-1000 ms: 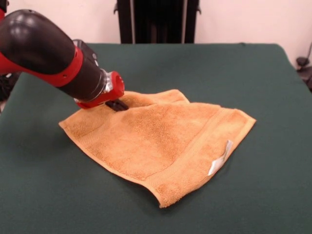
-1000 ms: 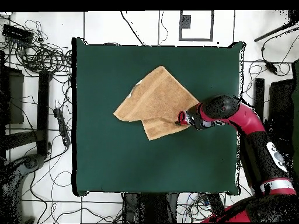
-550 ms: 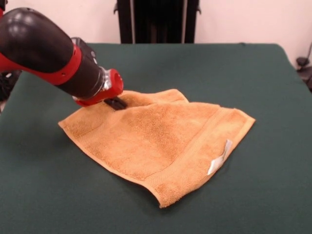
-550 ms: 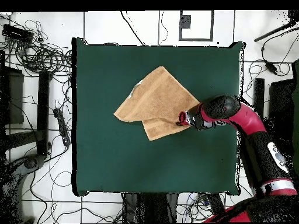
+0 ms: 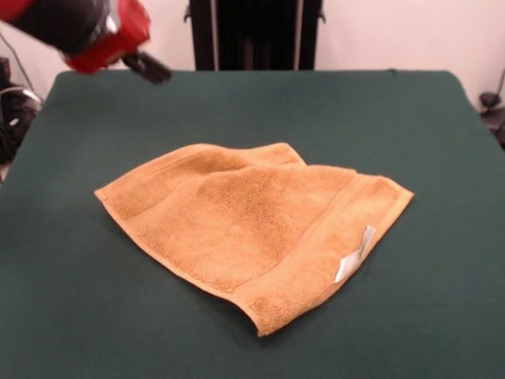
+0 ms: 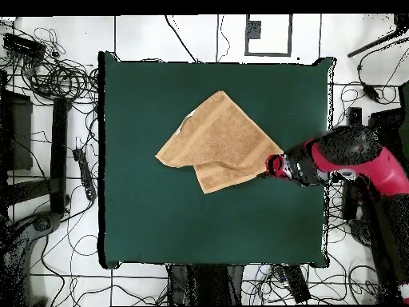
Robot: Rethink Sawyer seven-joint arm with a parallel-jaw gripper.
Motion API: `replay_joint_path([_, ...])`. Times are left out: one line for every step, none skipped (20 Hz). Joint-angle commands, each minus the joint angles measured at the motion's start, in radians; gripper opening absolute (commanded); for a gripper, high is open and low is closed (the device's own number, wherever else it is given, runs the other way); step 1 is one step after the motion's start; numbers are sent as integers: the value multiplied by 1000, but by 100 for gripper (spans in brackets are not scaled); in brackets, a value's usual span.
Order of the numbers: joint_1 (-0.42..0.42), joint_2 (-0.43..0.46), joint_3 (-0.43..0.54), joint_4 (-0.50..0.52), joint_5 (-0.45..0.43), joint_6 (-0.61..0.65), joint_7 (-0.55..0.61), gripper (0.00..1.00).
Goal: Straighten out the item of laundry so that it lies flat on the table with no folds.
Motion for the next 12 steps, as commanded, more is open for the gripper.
replay_joint_path([165,-34,6,-10,99,77,206,0])
replay_joint_path([177,-17,-3,-20,108,62,216,0])
replay_joint_path([188,1,-11,-28,116,37,223,0])
replay_joint_path([199,20,-19,-35,119,8,225,0])
replay_joint_path([215,40,-29,-51,113,-25,225,0])
replay_joint_path([234,61,-40,-72,107,-45,227,0])
replay_joint_path([253,83,-50,-93,101,-64,230,0])
replay_joint_path([270,98,-58,-108,103,-83,238,0])
replay_joint_path([288,114,-67,-126,98,-98,243,0])
replay_joint_path([305,123,-77,-137,99,-118,253,0])
replay_joint_path([320,135,-85,-150,101,-128,262,0])
replay_joint_path([335,143,-93,-155,107,-144,276,0])
